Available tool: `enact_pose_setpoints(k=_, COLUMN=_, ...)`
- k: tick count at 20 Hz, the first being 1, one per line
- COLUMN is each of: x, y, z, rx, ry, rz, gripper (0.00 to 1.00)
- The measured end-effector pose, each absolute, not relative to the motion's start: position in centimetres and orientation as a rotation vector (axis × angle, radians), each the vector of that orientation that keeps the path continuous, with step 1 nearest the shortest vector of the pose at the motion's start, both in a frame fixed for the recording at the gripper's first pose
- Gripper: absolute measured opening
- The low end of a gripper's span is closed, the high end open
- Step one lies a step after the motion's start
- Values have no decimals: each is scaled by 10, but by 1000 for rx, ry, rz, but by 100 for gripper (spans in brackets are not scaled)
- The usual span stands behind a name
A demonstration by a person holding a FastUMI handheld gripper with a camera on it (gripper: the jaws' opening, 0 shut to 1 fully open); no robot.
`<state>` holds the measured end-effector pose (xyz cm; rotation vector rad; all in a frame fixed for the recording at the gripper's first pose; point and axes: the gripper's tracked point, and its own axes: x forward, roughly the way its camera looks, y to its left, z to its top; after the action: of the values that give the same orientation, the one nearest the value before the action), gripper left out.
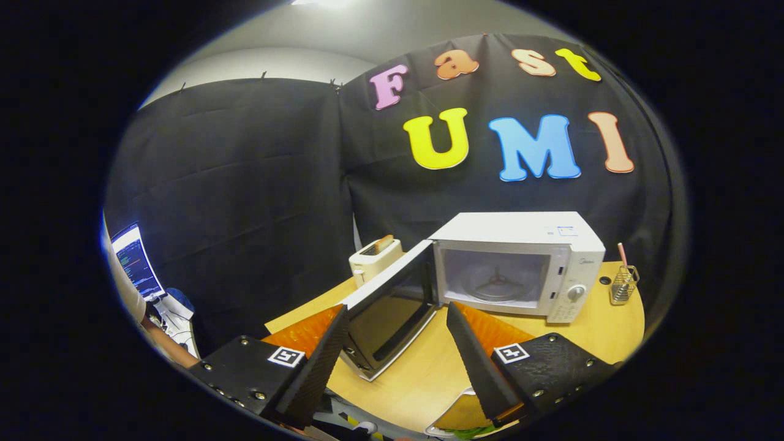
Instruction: Open the microwave, put the food inside, and close the microwave door.
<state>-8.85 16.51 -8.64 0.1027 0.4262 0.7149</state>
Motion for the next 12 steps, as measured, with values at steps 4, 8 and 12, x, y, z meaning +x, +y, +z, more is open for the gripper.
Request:
enact_pose_setpoints(k=4, x=-75, y=122, z=-105, rx=109, ry=457, rz=632, gripper=97)
enact_pose_setpoints(k=8, x=-68, y=89, z=-131, rx=110, ry=499, rz=574, gripper=97)
enact_pose_setpoints(k=12, x=-71, y=69, z=-165, rx=118, ry=575, rz=550, gripper=97)
